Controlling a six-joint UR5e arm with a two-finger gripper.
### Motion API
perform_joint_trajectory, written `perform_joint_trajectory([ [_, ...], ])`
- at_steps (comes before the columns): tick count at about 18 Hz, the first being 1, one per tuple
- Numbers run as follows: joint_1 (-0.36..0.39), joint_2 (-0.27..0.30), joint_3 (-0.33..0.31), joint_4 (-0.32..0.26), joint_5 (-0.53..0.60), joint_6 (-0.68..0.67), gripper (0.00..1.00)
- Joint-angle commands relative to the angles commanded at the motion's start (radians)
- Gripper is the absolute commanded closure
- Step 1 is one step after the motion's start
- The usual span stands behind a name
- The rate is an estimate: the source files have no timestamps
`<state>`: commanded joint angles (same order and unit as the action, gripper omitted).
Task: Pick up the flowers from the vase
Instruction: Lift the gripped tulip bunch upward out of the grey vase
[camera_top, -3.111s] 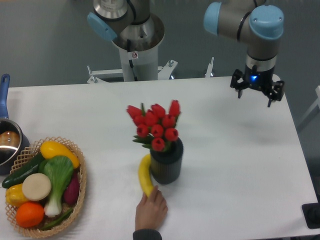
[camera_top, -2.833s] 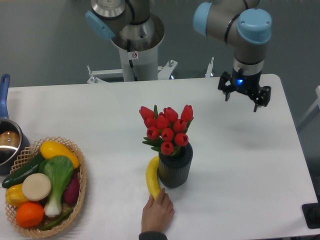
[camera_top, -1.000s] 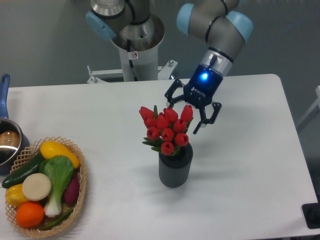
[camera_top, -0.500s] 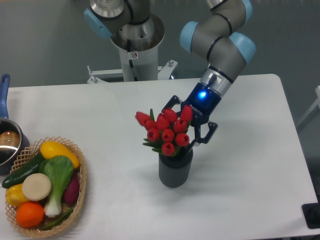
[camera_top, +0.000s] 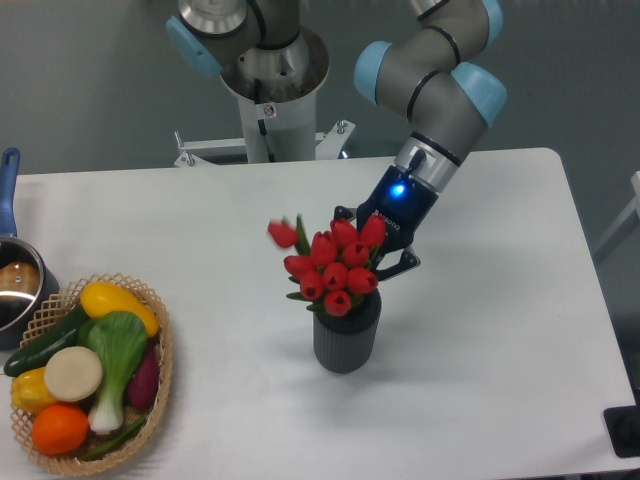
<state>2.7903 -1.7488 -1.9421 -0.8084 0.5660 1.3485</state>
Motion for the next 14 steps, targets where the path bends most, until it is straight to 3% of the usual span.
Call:
perform_joint_trajectory([
  [4, 0.003, 0.041, 0.032, 0.0, -0.003, -0.17, 1.0],
  [14, 0.008, 0.045, 0.17, 0.0, -0.02, -0.512, 1.0],
])
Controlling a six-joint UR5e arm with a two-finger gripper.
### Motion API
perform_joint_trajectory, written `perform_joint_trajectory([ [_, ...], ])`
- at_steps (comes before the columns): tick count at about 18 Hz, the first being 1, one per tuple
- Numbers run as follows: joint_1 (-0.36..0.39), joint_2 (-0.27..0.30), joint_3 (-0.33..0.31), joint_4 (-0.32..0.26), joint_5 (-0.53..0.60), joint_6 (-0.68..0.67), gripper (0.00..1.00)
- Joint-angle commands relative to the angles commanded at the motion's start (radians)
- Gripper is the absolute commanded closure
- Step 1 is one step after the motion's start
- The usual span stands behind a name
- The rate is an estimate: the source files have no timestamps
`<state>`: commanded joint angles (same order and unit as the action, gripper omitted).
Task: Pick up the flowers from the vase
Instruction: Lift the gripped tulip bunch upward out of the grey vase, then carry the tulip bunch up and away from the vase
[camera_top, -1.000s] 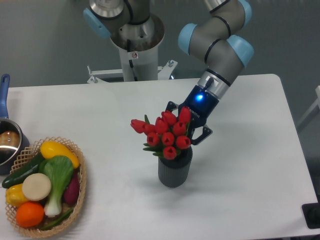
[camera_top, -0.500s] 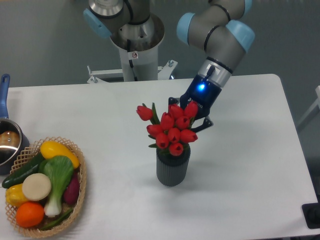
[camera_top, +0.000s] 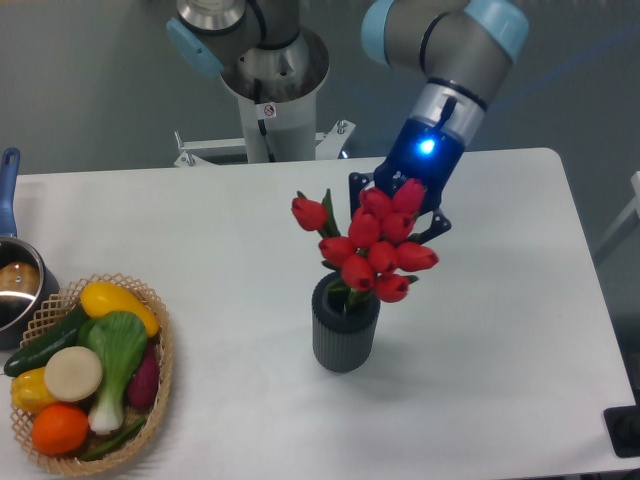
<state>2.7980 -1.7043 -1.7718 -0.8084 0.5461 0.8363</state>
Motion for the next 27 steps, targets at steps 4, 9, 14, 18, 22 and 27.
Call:
perform_joint_trajectory([
  [4, 0.006, -0.002, 0.078, -0.002, -0.015, -0.164, 1.0],
  [9, 0.025, 0.002, 0.092, -0.008, -0.057, -0.226, 1.0],
  [14, 0.034, 0.018, 0.092, -0.012, -0.06, -0.233, 1.0],
  [18, 0.063, 0.032, 0.094, -0.009, -0.052, -0.224, 1.0],
  [22, 0.124, 0.035, 0.159, -0.006, -0.041, -0.191, 1.0],
  [27, 0.166, 0.029, 0.172, -0.009, 0.032, -0.045, 1.0],
])
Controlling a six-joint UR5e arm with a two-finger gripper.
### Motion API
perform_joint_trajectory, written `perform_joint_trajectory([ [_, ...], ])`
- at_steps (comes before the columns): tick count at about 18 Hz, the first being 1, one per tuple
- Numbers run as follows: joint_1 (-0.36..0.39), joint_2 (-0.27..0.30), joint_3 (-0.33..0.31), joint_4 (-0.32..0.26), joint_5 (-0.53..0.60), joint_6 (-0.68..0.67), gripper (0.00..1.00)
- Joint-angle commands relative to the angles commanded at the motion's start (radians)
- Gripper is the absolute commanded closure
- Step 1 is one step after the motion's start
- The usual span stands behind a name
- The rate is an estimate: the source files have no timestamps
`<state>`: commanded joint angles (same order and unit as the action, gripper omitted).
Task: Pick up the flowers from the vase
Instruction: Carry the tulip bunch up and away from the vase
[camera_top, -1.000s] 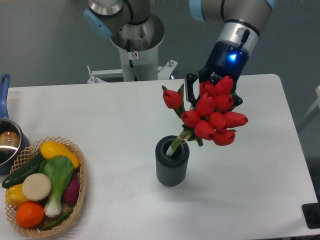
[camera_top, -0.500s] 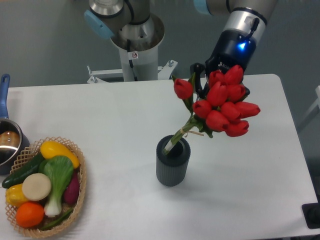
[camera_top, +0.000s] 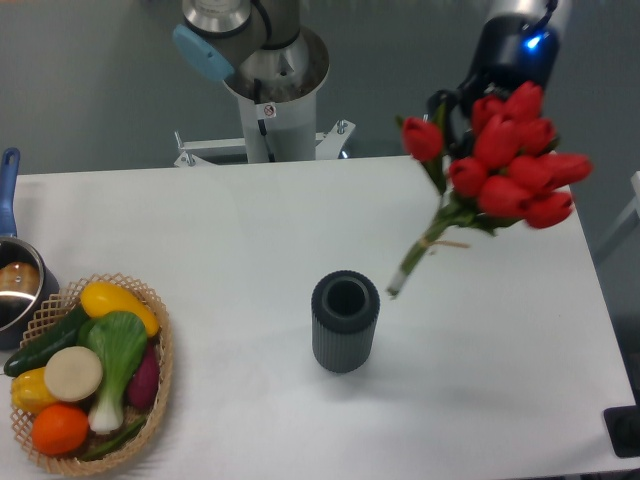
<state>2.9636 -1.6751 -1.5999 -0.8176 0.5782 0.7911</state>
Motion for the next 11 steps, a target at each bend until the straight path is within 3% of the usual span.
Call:
perform_joint_trajectory([
  [4, 0.041, -0.043, 0.012, -0.002, 0.047, 0.106, 1.0],
  [11, 0.043, -0.068, -0.029, -0.005, 0.327, 0.143, 1.0],
])
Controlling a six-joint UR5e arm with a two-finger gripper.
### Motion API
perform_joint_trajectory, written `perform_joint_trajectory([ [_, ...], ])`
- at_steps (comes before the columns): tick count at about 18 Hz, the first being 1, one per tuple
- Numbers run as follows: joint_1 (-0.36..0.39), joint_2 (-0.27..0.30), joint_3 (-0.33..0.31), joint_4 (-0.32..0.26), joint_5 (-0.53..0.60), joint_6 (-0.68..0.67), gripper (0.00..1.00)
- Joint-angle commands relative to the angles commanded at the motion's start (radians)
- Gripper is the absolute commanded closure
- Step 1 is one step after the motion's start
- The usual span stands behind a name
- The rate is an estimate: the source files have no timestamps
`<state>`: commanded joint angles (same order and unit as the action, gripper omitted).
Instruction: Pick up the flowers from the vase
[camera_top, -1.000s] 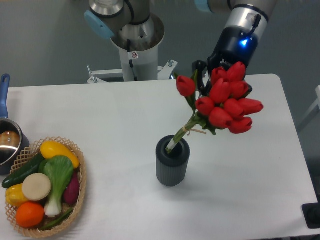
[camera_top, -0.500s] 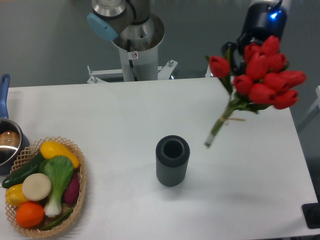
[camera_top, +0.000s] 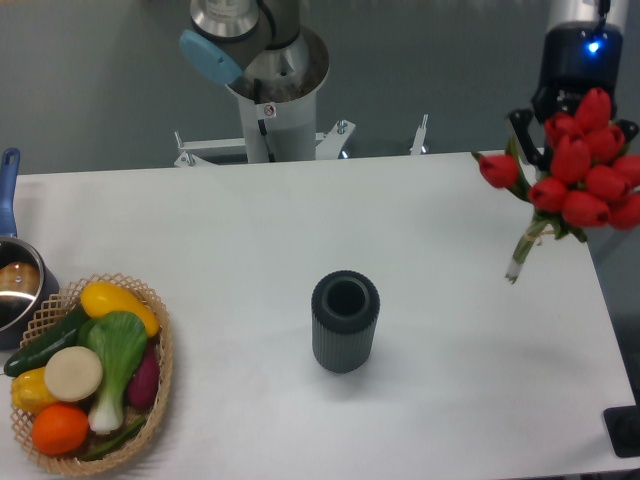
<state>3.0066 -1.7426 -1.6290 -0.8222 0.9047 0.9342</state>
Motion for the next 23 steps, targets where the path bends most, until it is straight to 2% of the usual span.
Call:
perform_joint_trajectory([
  [4, 0.0, -0.008, -0.014, -0.002, 0.101, 0.05, 1.0],
  [7, 0.003, -0.008, -0.014, -0.031, 0.157, 0.06, 1.0],
  [12, -0.011, -0.009, -0.003, -0.055, 0.321, 0.066, 1.0],
  [15, -0.014, -0.009, 0.014, -0.133, 0.39, 0.087, 1.0],
  [18, -0.024, -0.012, 0.049, -0.265, 0.473, 0.228, 1.0],
  [20, -0.029, -0.014, 0.057, -0.33, 0.54, 0.276, 1.0],
  [23, -0.051, -0.012, 0.04, -0.336, 0.577, 0.305, 1.0],
])
